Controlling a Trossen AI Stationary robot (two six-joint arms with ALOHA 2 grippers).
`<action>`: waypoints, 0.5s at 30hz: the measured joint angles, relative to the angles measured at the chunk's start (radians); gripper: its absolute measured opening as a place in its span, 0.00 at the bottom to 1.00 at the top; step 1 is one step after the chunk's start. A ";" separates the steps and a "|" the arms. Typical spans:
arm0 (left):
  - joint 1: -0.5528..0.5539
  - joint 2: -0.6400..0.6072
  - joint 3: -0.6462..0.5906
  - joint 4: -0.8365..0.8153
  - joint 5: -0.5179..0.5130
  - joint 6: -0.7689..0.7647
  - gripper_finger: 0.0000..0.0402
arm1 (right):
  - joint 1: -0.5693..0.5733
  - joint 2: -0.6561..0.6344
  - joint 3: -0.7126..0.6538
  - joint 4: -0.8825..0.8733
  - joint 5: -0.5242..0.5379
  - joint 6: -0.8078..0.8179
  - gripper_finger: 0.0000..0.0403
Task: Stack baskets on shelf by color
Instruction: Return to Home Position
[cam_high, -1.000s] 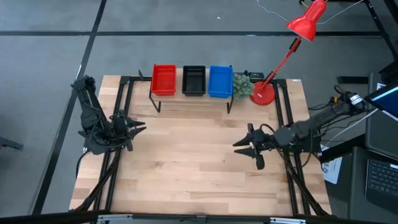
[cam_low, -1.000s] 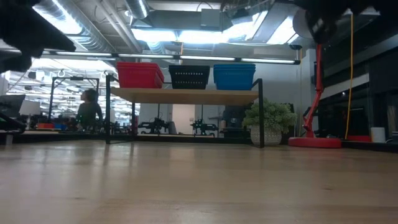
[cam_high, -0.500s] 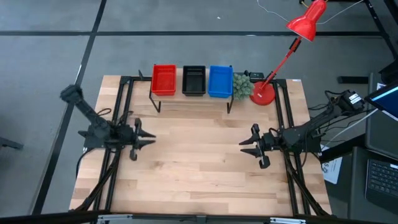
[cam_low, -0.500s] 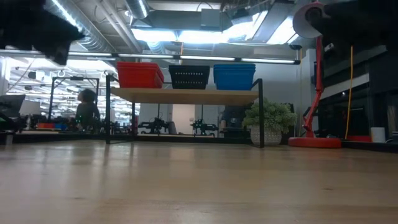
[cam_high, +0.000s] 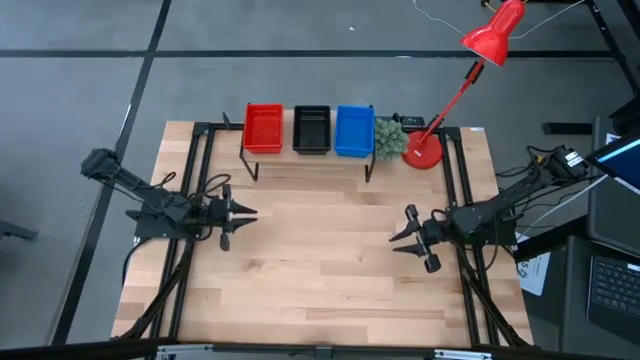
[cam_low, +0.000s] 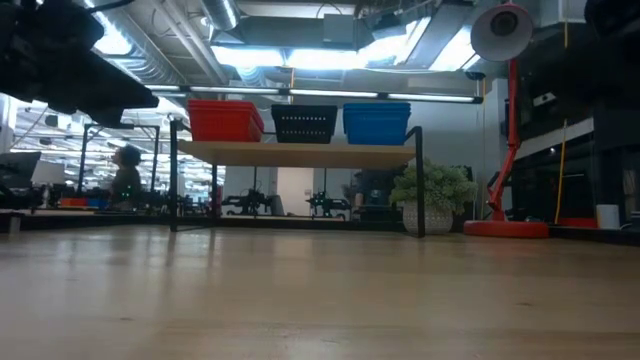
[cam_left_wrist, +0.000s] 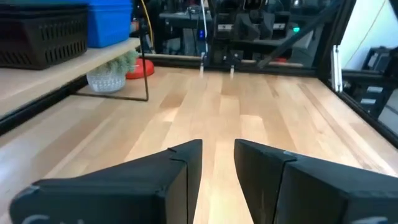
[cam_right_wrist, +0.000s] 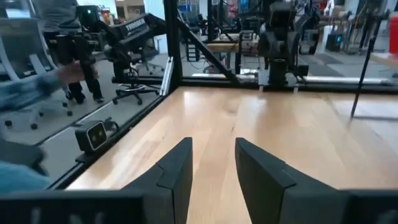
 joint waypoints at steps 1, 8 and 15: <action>0.000 0.000 0.000 -0.008 0.000 -0.005 0.21 | 0.000 -0.005 0.000 -0.002 0.000 -0.018 0.30; 0.000 0.000 0.000 -0.012 -0.001 0.034 0.21 | 0.000 -0.004 0.000 -0.004 -0.001 -0.029 0.30; 0.000 0.000 0.000 -0.012 -0.001 0.031 0.21 | 0.000 -0.004 0.000 -0.003 -0.002 -0.029 0.30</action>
